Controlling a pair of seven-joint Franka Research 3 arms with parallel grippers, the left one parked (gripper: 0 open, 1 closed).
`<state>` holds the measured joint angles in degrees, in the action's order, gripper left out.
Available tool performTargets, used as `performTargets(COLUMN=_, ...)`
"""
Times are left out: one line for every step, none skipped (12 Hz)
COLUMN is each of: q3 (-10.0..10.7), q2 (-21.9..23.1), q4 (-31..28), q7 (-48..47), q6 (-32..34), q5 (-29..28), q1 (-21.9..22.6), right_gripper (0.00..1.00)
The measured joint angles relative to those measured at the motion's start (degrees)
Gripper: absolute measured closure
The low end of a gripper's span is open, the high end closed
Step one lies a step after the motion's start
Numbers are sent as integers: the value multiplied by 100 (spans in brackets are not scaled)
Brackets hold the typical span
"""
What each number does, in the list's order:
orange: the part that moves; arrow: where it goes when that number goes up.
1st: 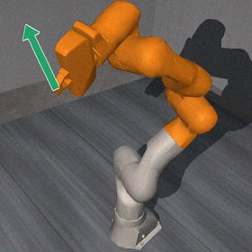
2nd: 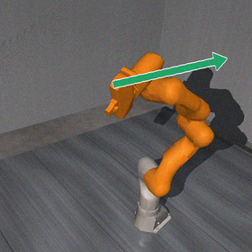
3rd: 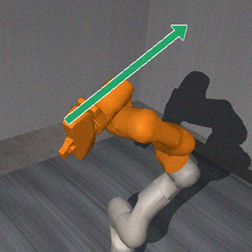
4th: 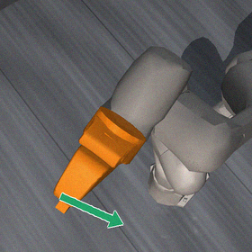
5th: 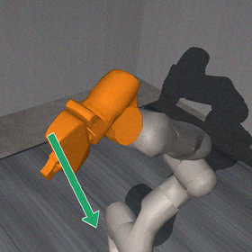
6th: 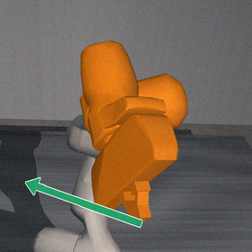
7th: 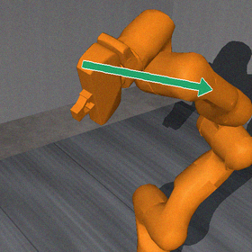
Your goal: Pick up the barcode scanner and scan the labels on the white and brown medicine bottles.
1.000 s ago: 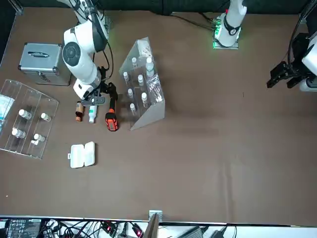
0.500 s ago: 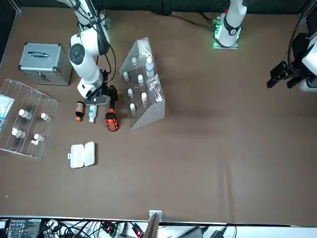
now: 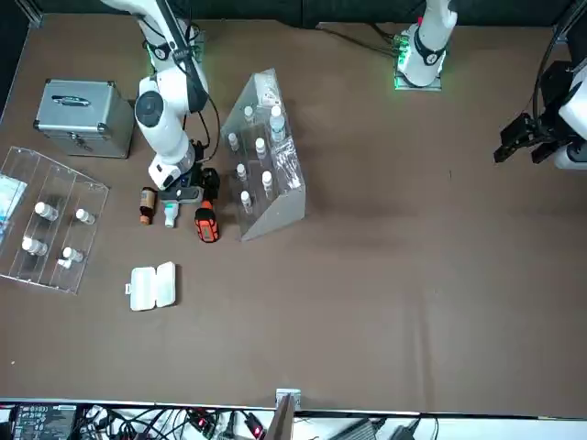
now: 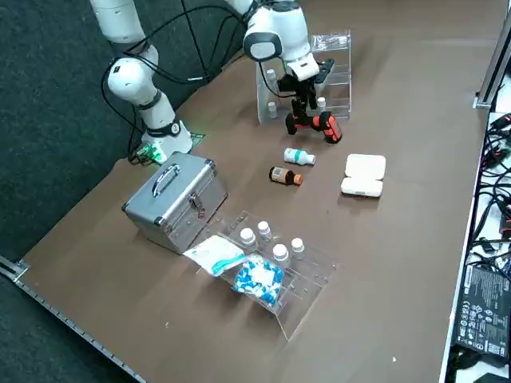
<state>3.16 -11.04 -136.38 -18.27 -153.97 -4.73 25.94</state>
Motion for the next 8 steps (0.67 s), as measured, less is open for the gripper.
performTargets(q3=0, q2=-82, q4=2, q7=-57, q6=-106, q5=0, q1=9, right_gripper=0)
performTargets(q3=0, q2=-146, q4=14, q7=-203, q6=-201, q5=-1, q1=27, right_gripper=0)
performTargets(q3=-2, q2=-202, q4=35, q7=-364, q6=-266, q5=0, q1=66, right_gripper=0)
performTargets(q3=-3, q2=-254, q4=60, q7=-507, q6=-322, q5=0, q1=129, right_gripper=1)
performTargets(q3=-5, q2=-301, q4=80, q7=-616, q6=-395, q5=0, q1=194, right_gripper=1)
performTargets(q3=-5, q2=-337, q4=89, q7=-651, q6=-446, q5=0, q1=239, right_gripper=0)
performTargets(q3=-5, q2=-361, q4=90, q7=-654, q6=-470, q5=0, q1=258, right_gripper=0)
performTargets(q3=-4, q2=-374, q4=90, q7=-654, q6=-474, q5=0, q1=259, right_gripper=0)
